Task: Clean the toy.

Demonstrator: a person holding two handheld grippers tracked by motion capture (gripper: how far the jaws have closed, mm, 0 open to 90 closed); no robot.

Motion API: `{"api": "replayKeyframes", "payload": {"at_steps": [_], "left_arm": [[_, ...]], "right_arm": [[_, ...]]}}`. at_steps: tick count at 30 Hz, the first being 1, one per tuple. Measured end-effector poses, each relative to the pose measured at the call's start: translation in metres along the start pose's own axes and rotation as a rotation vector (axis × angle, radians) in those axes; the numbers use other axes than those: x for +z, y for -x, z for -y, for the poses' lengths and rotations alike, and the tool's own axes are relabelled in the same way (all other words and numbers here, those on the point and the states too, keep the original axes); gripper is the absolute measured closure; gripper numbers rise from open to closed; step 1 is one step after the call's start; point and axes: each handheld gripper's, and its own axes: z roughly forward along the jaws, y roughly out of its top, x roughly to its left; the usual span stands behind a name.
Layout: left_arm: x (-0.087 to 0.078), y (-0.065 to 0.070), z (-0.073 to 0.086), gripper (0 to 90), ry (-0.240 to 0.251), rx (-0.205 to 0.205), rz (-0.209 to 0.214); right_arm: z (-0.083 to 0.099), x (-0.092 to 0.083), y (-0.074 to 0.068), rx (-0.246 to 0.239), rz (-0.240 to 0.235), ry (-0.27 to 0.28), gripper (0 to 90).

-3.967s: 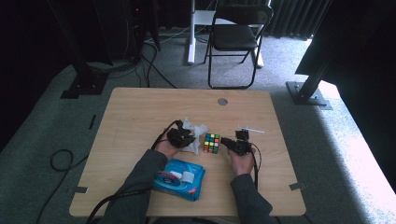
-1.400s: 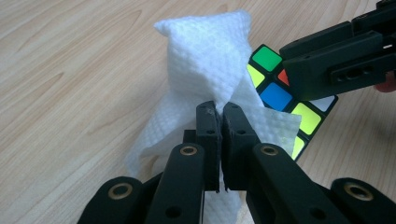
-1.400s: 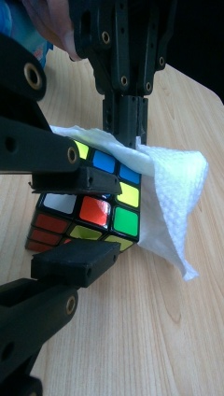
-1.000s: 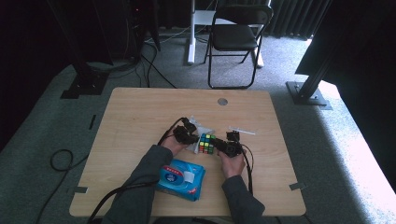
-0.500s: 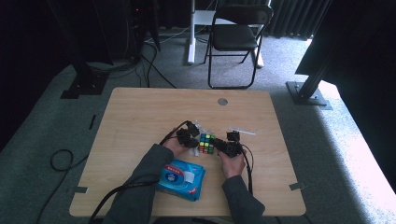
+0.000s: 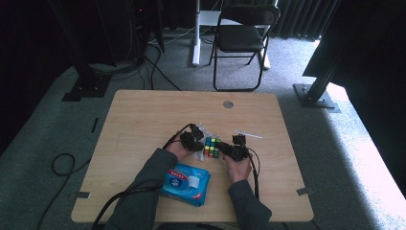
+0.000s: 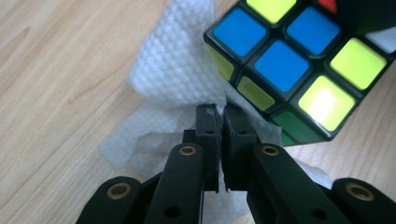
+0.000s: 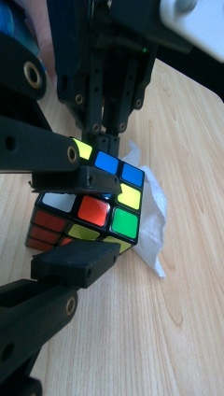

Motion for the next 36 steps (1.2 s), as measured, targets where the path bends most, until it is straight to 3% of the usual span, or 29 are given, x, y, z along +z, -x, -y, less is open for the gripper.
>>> {"api": "replayKeyframes", "payload": {"at_steps": [10,17,31,36], "left_arm": [[-0.015,-0.004,0.004,86.4,0.115,-0.052,0.044],[-0.025,-0.003,0.008,86.2,0.169,-0.049,0.073],[-0.031,0.009,0.007,86.3,0.099,0.038,0.036],[-0.025,0.012,0.007,86.4,0.071,0.044,0.013]], "right_arm": [[0.000,0.000,-0.001,0.000,0.008,0.003,66.2],[0.001,0.000,-0.001,0.000,0.010,0.004,66.2],[0.001,0.000,-0.002,0.003,0.012,0.003,66.3],[0.001,0.000,-0.002,0.004,0.013,0.004,66.3]]}}
